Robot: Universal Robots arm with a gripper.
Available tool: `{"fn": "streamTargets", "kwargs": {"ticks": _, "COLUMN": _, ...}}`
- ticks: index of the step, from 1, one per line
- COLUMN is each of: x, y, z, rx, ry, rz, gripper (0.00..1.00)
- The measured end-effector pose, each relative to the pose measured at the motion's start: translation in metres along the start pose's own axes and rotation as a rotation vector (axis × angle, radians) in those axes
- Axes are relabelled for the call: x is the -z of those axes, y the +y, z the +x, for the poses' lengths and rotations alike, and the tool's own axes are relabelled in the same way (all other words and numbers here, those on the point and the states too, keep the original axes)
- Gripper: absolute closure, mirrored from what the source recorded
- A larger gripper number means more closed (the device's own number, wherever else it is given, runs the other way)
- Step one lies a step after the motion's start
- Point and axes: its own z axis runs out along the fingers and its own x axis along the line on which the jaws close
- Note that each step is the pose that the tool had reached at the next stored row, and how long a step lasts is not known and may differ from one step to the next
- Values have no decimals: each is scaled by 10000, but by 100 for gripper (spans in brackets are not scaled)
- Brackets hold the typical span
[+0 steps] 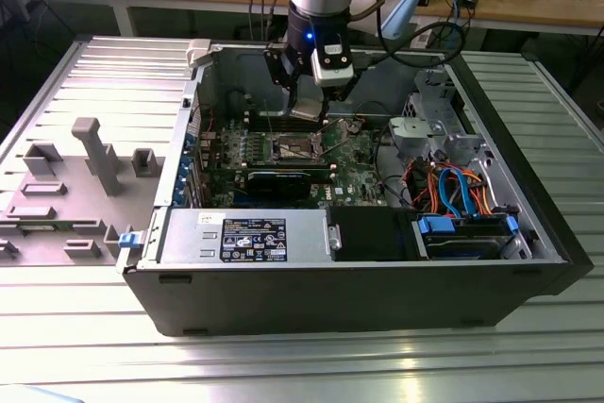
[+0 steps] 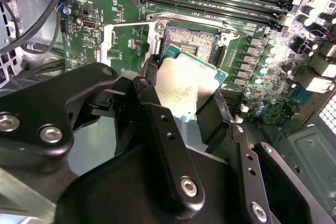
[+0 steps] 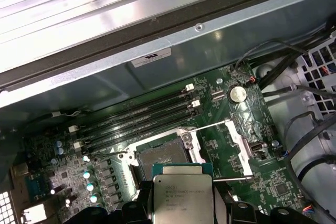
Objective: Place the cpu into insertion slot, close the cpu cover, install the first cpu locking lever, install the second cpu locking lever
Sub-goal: 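Place the cpu into insertion slot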
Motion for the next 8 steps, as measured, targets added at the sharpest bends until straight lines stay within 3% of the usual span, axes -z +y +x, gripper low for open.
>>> {"fn": "streamTargets", "kwargs": {"ticks": 8, "x": -4, "y": 0, "z": 0, "rx": -103, "ry": -9, "rz": -2, "gripper": 45}}
